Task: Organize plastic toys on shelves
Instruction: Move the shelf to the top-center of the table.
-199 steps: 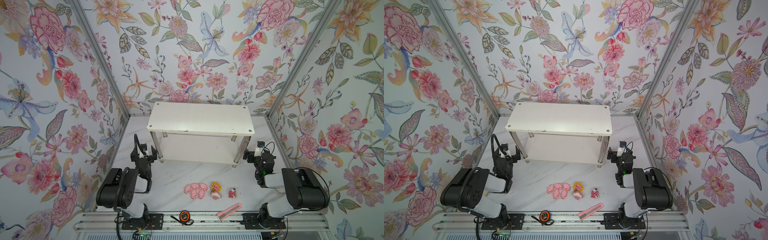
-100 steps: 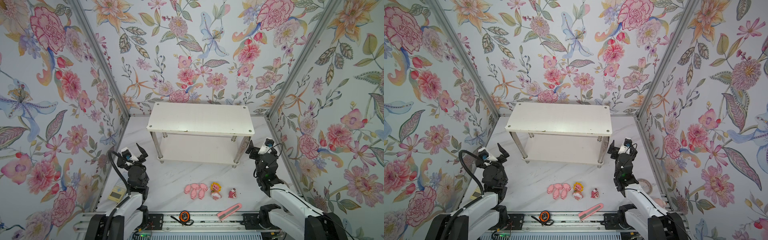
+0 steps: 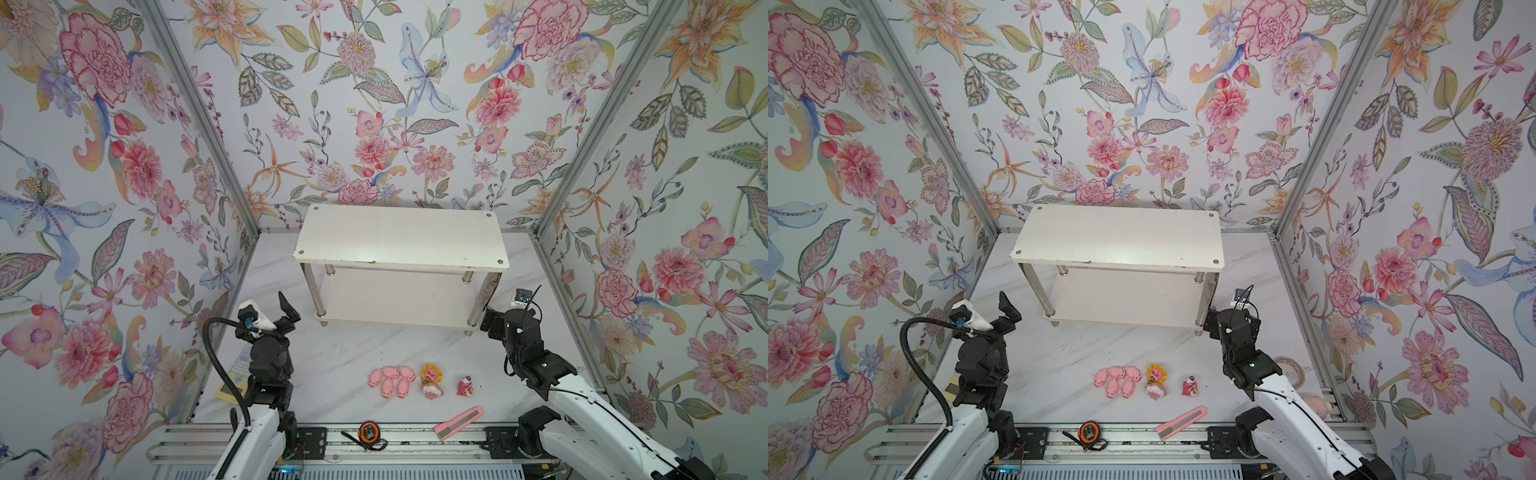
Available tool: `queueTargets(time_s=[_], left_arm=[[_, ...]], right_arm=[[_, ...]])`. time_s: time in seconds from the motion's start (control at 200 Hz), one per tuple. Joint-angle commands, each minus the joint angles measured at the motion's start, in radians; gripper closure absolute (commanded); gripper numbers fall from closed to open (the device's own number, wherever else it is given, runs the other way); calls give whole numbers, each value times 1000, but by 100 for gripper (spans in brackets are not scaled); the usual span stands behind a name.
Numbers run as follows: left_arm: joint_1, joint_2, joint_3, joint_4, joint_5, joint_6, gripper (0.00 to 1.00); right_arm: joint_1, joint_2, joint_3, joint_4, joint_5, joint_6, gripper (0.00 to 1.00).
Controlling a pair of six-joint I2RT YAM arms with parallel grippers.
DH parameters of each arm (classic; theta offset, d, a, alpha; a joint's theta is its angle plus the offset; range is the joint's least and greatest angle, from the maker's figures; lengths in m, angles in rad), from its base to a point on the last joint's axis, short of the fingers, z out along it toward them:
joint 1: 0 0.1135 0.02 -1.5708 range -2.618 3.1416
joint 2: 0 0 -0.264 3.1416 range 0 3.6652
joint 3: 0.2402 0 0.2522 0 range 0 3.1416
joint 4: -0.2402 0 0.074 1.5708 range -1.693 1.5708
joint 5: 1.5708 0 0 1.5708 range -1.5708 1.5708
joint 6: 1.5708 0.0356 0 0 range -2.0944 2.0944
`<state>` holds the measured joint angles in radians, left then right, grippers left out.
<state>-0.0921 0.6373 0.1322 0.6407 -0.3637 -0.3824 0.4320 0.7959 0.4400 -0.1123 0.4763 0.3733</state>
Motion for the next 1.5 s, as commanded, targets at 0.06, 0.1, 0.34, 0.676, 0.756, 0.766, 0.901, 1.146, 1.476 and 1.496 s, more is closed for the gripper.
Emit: queueTargets(time_s=[0.06,0.1,0.34,0.676,0.756,0.766,0.901,1.146,1.476,1.496], left_arm=[[-7,5,27,-36,172,-7,12],[-7,7,26,-23,207,-9,18],[-10,69,43,16,366,-20,34],[-38,333,169,109,380,-3,37],[-48,407,211,136,388,0,40],[-51,414,217,139,389,0,40],[-67,516,284,186,387,-1,41],[-100,697,408,255,386,-5,42],[-117,903,551,323,381,-27,40],[-118,914,562,323,382,-25,40]], right_arm=[[30,-118,-1,-99,-139,21,33],[33,-148,-21,-70,-188,5,37],[52,-164,-71,97,-379,-87,58],[-54,95,5,353,-521,-106,68],[-127,154,7,433,-612,-64,73],[-135,163,9,440,-619,-59,73],[-196,266,50,494,-678,-50,76],[-276,444,162,535,-759,-59,77],[-338,687,317,633,-873,11,78],[-338,701,324,634,-880,14,78]])
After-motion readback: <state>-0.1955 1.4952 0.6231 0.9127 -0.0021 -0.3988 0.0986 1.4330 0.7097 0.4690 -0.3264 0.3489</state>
